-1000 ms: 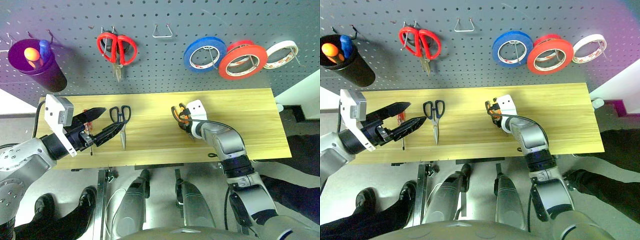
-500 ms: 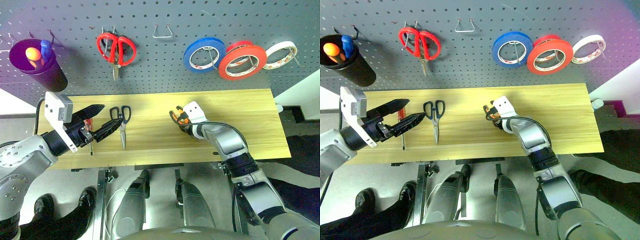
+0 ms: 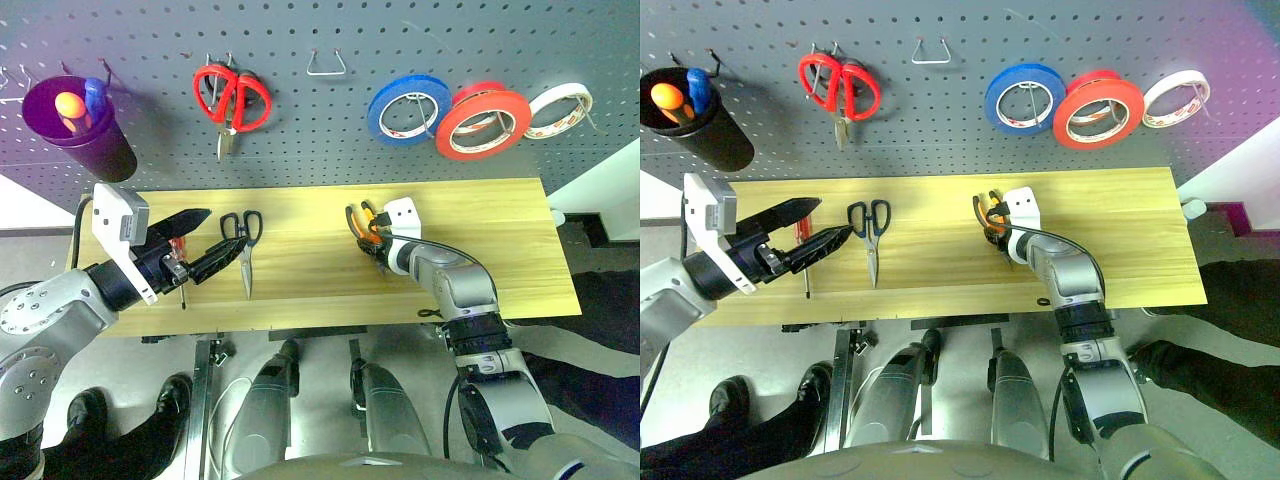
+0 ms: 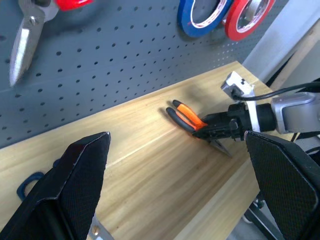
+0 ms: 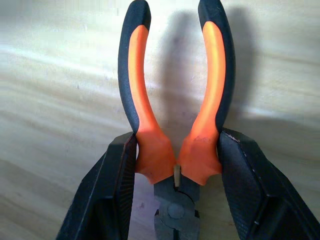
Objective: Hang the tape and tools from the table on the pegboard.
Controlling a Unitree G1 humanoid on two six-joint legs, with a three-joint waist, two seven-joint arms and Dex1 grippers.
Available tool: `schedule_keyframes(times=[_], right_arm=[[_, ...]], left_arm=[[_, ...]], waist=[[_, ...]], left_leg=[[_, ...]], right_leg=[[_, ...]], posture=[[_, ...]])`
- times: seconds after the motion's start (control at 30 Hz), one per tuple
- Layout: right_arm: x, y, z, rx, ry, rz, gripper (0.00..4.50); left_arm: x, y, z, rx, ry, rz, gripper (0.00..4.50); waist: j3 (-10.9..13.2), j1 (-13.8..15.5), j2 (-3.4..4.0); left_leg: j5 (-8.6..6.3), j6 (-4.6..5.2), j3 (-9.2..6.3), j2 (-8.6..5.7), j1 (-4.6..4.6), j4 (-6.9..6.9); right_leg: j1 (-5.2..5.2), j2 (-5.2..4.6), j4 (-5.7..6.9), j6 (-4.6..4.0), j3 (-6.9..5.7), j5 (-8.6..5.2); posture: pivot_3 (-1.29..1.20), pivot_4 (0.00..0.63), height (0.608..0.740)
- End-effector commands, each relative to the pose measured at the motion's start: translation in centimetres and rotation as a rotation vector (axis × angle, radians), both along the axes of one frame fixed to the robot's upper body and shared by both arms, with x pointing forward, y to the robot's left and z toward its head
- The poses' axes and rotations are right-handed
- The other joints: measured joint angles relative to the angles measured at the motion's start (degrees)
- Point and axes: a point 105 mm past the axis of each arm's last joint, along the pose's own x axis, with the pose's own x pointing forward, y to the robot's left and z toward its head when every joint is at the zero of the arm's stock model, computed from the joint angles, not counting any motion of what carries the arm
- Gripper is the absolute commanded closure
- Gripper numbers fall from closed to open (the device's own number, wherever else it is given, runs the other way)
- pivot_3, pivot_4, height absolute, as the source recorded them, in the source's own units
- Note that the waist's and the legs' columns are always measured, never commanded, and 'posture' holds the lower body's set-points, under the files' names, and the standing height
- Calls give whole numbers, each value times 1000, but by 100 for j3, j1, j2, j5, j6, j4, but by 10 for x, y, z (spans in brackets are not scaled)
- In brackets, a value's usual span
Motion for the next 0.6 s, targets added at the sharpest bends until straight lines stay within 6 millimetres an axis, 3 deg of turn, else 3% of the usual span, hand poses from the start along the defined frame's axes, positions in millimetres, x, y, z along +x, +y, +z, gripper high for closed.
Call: schedule_keyframes(times=[0.03, 0.33, 0.6], right_arm=[[-9, 7, 27, 90, -102, 48, 2407], [-20, 0, 48, 186, -168, 47, 2407], [-17, -7, 66, 225, -243, 44, 2407]], left_arm=[[4, 2, 7, -1, -48, 2, 0], [21, 0, 14, -16, -95, -16, 0], [29, -11, 21, -39, -128, -62, 0]], waist=[[0, -9, 0], [-7, -100, 0], [-46, -183, -8]], left_leg=[[0, 0, 0, 0, 1, 0], [0, 0, 0, 0, -8, 42], [1, -1, -5, 0, -9, 61]], right_leg=[[0, 0, 1, 0, 0, 0], [2, 1, 20, 0, -4, 0], [6, 2, 36, 1, -18, 0]], posture=[[70, 361, 740], [7, 314, 740], [-24, 264, 740]])
